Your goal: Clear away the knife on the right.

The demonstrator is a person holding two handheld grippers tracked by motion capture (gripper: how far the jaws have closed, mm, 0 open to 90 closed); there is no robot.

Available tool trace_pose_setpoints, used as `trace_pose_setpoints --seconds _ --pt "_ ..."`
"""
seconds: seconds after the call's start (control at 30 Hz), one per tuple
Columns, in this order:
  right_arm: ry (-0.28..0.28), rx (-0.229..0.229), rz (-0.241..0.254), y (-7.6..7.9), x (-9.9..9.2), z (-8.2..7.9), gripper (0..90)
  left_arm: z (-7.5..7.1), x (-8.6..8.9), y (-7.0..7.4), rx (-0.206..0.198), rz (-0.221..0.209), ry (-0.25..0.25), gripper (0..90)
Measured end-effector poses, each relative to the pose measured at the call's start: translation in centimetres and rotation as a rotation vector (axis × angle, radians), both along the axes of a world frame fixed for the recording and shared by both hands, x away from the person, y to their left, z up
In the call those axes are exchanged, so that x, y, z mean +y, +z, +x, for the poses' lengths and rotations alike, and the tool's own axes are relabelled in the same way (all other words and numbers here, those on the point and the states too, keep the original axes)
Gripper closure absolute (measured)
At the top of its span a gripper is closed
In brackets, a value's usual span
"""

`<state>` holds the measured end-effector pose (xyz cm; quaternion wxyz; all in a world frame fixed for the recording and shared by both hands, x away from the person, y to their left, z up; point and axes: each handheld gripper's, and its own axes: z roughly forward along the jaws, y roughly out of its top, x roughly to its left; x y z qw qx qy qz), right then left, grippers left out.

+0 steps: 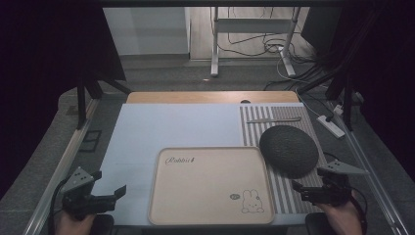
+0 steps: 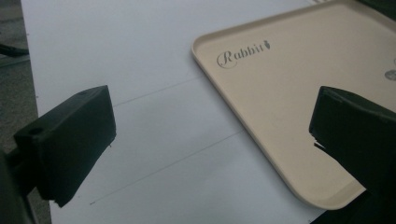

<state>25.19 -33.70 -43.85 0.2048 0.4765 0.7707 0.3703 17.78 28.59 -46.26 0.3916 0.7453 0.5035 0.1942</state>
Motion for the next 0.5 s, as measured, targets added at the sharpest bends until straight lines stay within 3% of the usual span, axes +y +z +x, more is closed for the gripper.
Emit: trace_pose_setpoints --seconds 0.3,0.5 --pt "0.027 0.014 -0.054 -0.09 0.72 0.08 0.0 0.12 0.11 -0.12 0.014 -0.001 -0.019 2.1" --pt "0.03 0.022 -0.064 -0.14 0.83 0.13 0.0 0.16 0.15 -0.12 0.016 -0.006 -0.022 2.3"
